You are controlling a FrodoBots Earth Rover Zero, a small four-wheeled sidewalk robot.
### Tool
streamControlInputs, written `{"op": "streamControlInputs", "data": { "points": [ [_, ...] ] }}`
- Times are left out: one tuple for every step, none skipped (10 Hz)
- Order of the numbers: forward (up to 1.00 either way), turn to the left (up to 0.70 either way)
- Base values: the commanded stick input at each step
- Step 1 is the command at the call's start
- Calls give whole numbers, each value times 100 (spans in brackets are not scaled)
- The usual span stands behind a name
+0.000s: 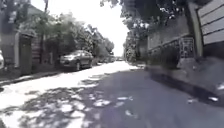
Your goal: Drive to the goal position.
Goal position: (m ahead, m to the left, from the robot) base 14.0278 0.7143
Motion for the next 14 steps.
{"op": "streamControlInputs", "data": {
  "points": [
    [100,3],
    [100,3],
    [100,3],
    [100,3],
    [100,3],
    [100,3],
    [100,3],
    [100,3],
    [100,3],
    [100,3],
    [100,-26],
    [100,-37],
    [100,-18],
    [100,-5]
  ]
}}
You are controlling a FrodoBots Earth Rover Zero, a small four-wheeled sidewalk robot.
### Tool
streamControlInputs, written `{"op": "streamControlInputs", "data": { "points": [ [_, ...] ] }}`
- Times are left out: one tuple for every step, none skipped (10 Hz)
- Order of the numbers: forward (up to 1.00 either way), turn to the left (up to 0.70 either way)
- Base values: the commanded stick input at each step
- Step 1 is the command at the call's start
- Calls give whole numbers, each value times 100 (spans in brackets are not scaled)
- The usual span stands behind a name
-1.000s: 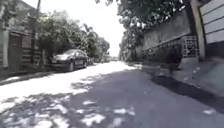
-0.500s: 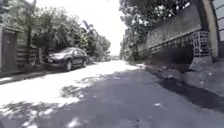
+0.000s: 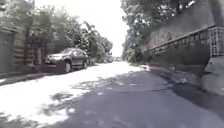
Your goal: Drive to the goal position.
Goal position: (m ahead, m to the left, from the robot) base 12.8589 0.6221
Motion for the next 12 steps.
{"op": "streamControlInputs", "data": {
  "points": [
    [100,-23],
    [100,3],
    [100,3],
    [100,3],
    [100,3],
    [100,3],
    [100,3],
    [100,3],
    [100,3],
    [100,3],
    [100,3],
    [100,3]
  ]
}}
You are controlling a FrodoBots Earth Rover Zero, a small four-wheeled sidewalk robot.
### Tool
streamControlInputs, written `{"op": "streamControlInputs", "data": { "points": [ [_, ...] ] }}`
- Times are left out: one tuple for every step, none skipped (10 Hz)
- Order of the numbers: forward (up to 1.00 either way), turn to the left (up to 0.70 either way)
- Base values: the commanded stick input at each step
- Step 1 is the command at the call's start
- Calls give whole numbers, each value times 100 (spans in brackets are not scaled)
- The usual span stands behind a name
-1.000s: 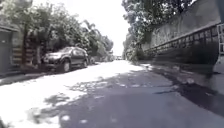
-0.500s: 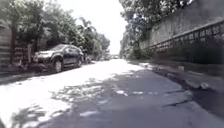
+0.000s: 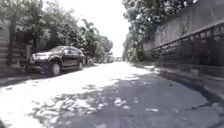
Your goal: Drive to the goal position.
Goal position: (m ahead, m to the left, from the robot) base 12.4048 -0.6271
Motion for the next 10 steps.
{"op": "streamControlInputs", "data": {
  "points": [
    [100,3],
    [100,3],
    [100,3],
    [100,3],
    [100,3],
    [100,3],
    [100,3],
    [100,3],
    [100,3],
    [100,3]
  ]
}}
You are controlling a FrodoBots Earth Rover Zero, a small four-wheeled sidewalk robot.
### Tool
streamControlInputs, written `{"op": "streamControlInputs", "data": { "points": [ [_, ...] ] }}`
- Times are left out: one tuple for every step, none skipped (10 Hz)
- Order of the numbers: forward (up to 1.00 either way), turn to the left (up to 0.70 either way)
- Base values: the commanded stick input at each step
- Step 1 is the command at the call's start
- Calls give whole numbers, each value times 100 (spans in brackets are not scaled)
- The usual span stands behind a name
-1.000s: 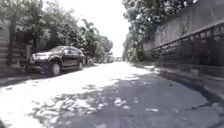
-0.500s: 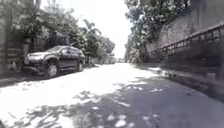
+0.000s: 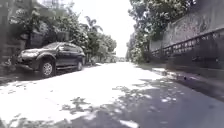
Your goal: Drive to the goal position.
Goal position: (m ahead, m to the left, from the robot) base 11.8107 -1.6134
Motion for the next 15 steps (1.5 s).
{"op": "streamControlInputs", "data": {
  "points": [
    [100,3],
    [100,3],
    [100,3],
    [100,3],
    [100,3],
    [100,3],
    [100,3],
    [100,3],
    [100,3],
    [100,3],
    [100,3],
    [100,3],
    [100,0],
    [100,-22],
    [100,-37]
  ]
}}
